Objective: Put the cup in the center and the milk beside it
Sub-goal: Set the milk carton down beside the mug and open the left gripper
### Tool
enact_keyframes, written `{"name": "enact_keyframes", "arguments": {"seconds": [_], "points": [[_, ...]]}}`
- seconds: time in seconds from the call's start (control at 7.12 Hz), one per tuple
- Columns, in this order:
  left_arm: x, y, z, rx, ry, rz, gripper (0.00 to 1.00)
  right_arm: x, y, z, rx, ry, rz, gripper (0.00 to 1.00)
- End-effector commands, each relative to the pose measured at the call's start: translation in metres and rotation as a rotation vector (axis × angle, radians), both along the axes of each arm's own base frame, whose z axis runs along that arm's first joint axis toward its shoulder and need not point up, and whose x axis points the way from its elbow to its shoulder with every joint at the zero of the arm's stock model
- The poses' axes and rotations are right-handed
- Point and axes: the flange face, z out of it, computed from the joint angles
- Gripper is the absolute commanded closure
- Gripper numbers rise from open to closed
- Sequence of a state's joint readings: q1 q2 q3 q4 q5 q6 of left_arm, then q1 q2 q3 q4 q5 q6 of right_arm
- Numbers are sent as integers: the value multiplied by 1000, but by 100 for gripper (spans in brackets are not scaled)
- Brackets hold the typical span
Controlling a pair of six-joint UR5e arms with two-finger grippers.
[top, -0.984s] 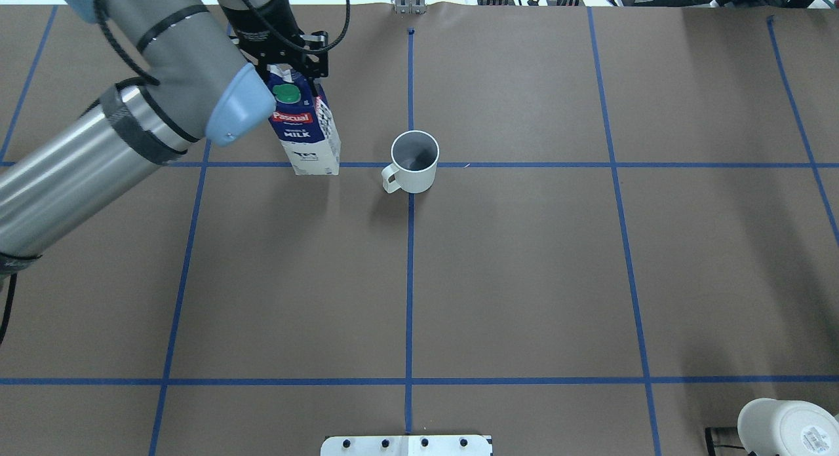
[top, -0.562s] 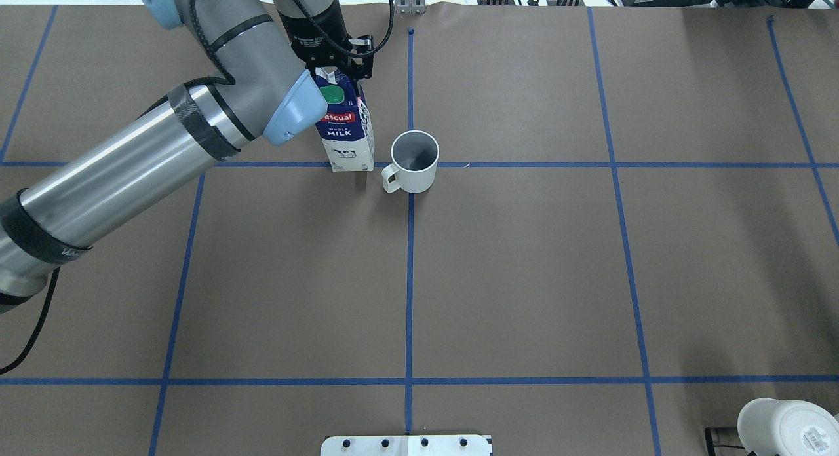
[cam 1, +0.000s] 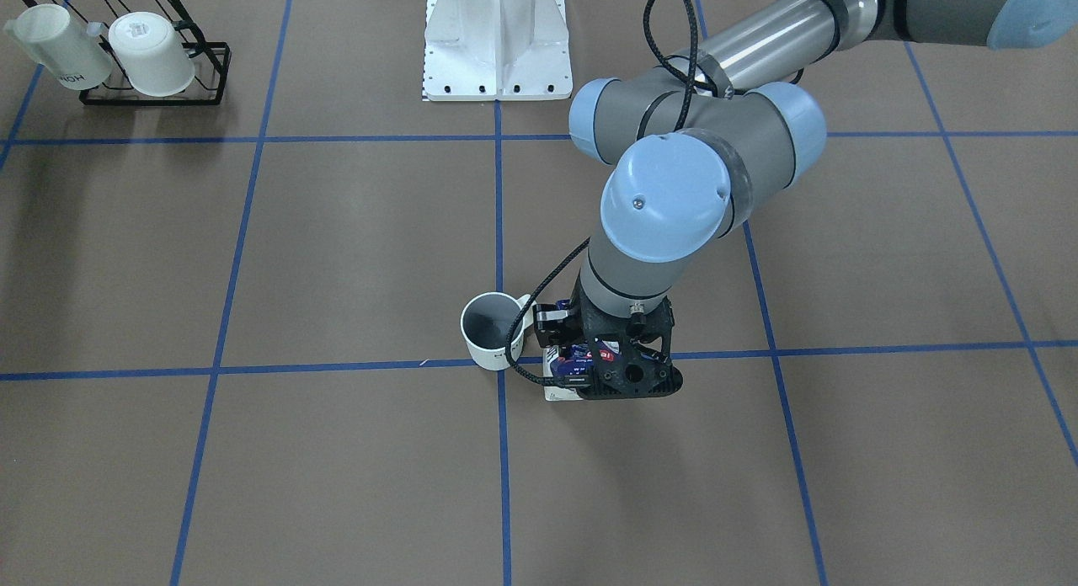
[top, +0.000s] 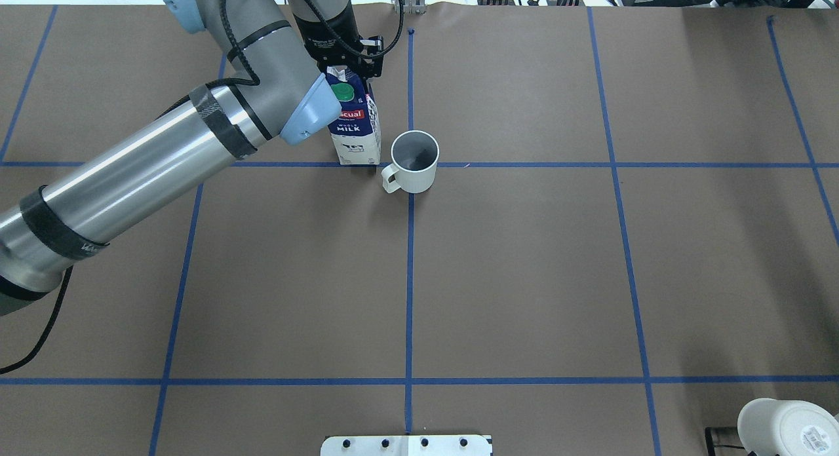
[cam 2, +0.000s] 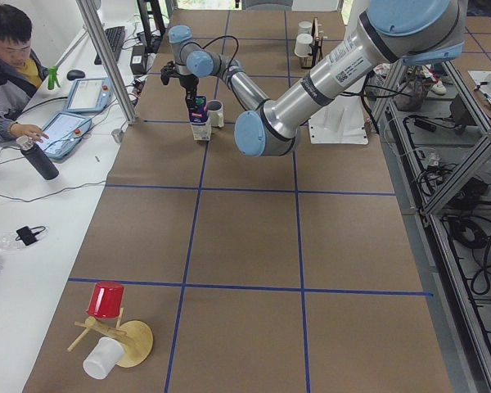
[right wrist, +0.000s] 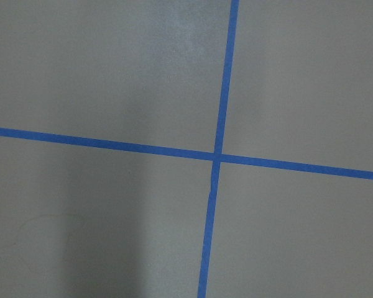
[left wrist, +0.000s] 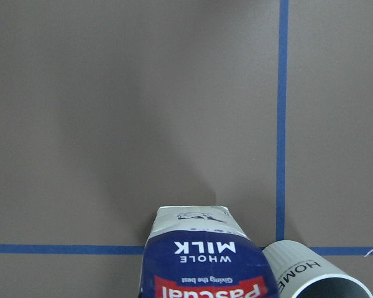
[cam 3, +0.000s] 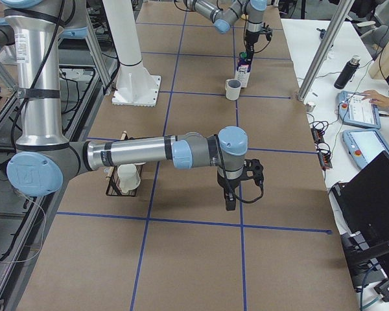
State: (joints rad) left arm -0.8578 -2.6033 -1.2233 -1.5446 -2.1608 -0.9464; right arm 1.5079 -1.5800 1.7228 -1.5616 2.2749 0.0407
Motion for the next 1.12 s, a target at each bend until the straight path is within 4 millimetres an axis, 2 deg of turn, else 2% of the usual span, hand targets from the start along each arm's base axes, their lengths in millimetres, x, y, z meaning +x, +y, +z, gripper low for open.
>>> {"name": "enact_keyframes", "arguments": {"seconds": [0.0, 0.14, 0.28, 0.56, 0.84, 0.98], "points": [[6, -1, -3, 4, 1, 3, 50, 0, 0, 1, -2, 0, 1, 0], [9, 0, -1, 8, 3, 7, 29, 0, 0, 1, -2, 0, 1, 0], [10, -1, 1, 18, 10, 11, 4, 0, 0, 1, -2, 0, 1, 0], [1, 4, -14, 43, 32, 6, 2, 0, 0, 1, -2, 0, 1, 0], [-51, 3, -44, 100, 77, -51, 2, 0, 0, 0, -1, 0, 1, 0], [-92, 9, -35, 119, 80, -87, 2, 0, -1, -1, 1, 0, 1, 0]]}}
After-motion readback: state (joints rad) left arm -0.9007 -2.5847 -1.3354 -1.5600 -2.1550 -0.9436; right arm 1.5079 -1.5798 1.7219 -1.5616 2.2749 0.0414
